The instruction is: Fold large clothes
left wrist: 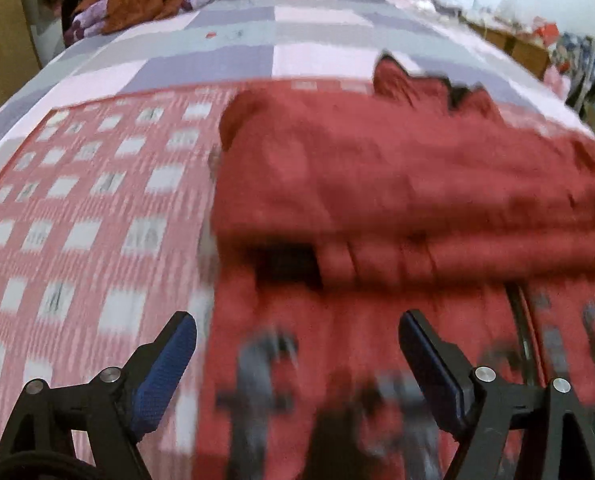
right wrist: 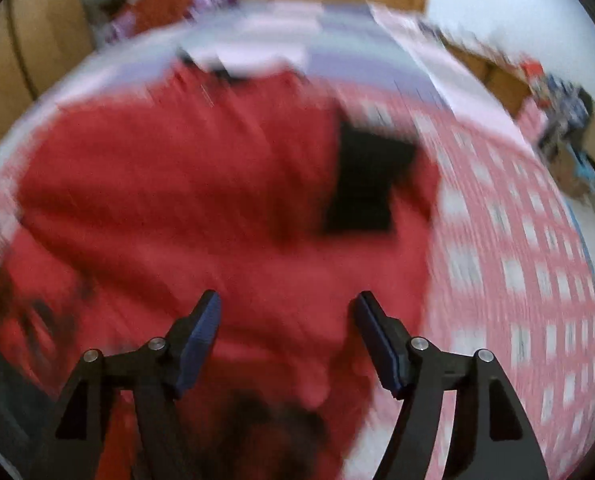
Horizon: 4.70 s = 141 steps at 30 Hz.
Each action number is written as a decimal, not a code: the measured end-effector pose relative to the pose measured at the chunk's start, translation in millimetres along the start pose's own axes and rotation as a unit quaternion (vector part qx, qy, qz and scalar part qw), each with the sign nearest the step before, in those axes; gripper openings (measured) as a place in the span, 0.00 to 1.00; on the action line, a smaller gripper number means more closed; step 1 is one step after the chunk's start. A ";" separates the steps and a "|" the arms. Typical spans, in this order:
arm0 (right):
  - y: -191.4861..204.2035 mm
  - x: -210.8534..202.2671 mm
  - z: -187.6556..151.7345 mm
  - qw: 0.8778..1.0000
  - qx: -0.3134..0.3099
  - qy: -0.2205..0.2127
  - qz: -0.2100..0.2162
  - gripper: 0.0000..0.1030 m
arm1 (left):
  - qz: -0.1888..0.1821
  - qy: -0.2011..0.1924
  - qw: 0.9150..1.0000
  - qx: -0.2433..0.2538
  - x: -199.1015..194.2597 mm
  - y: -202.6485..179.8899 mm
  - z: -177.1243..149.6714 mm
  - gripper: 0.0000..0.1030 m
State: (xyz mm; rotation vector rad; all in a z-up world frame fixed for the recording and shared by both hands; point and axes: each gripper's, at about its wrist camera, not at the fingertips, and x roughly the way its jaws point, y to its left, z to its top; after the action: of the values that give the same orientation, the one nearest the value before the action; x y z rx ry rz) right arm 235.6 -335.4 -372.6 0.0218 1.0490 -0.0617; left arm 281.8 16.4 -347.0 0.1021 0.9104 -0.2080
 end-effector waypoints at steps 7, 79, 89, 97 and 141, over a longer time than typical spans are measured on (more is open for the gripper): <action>-4.8 -54.9 -74.8 0.999 0.041 0.001 0.013 0.70 | 0.021 0.062 0.998 0.012 -36.2 -34.9 -79.7 0.85; 45.6 -159.1 -297.2 0.989 0.116 0.049 -0.083 0.77 | -0.009 0.096 0.994 0.053 -99.9 80.2 -195.5 0.83; 46.4 -172.2 -305.4 0.988 0.129 0.042 -0.072 0.77 | -0.052 0.092 0.994 0.006 -104.6 84.5 -190.9 0.83; 49.3 -178.6 -292.5 0.990 0.129 0.012 -0.058 0.79 | -0.075 0.101 0.992 0.002 -78.6 70.3 -180.6 0.83; 53.5 -171.5 -270.7 0.995 0.059 -0.009 -0.083 0.79 | -0.063 0.082 0.990 0.094 -129.8 23.1 -226.7 0.68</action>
State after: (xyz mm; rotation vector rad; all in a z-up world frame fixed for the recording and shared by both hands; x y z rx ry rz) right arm -80.7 -262.2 -359.5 0.0397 1.0269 -0.2745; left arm 34.6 96.4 -382.6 0.2396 1.0605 -0.4079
